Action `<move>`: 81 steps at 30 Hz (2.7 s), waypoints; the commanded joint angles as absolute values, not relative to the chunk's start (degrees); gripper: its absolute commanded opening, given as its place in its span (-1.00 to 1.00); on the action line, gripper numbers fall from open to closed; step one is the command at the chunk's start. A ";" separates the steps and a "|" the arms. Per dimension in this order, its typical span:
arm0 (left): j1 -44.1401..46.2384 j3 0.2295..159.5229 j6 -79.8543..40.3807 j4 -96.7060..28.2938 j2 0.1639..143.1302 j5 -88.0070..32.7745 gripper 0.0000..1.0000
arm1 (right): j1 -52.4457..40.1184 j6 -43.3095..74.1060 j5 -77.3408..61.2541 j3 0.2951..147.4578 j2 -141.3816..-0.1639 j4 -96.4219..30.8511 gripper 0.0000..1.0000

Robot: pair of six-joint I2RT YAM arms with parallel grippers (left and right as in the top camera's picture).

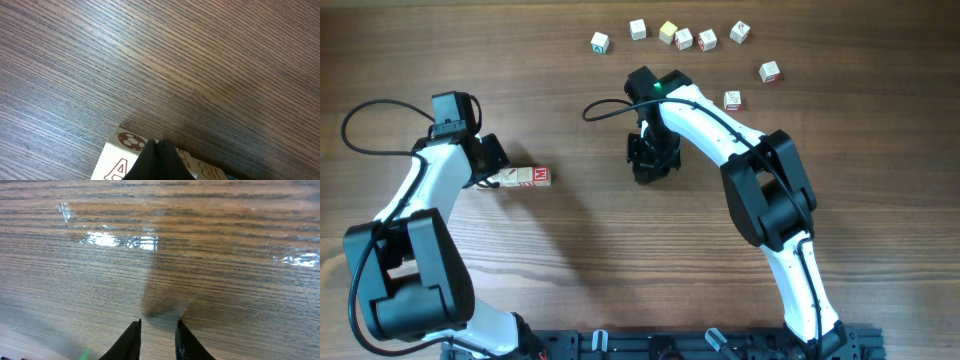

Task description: Form a horizontal line

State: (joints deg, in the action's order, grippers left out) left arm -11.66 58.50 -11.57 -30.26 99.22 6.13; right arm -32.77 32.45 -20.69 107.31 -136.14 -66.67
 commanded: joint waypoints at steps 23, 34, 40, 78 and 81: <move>-11.75 59.27 -10.68 -29.74 100.01 5.41 -0.92 | -32.60 31.66 -17.23 105.41 -139.28 -64.07 -0.51; -16.93 59.27 -18.70 -27.88 99.98 7.16 -0.92 | -32.60 31.66 -17.69 105.41 -139.28 -63.64 -0.51; -23.11 59.27 -23.53 -28.99 99.98 7.11 -0.92 | -32.60 31.64 -17.67 105.41 -139.28 -63.61 -0.51; -23.90 59.27 -23.66 -32.40 99.98 -6.63 -0.92 | -32.60 31.66 -17.69 105.41 -139.28 -63.29 -0.51; -23.90 59.27 -23.66 -32.32 99.98 -6.63 -0.92 | -32.60 31.66 -17.69 105.41 -139.28 -63.29 -0.51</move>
State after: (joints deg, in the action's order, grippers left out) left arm -23.83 58.50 -23.11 -32.40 99.22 -5.80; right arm -32.77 32.45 -21.39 107.31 -136.11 -65.12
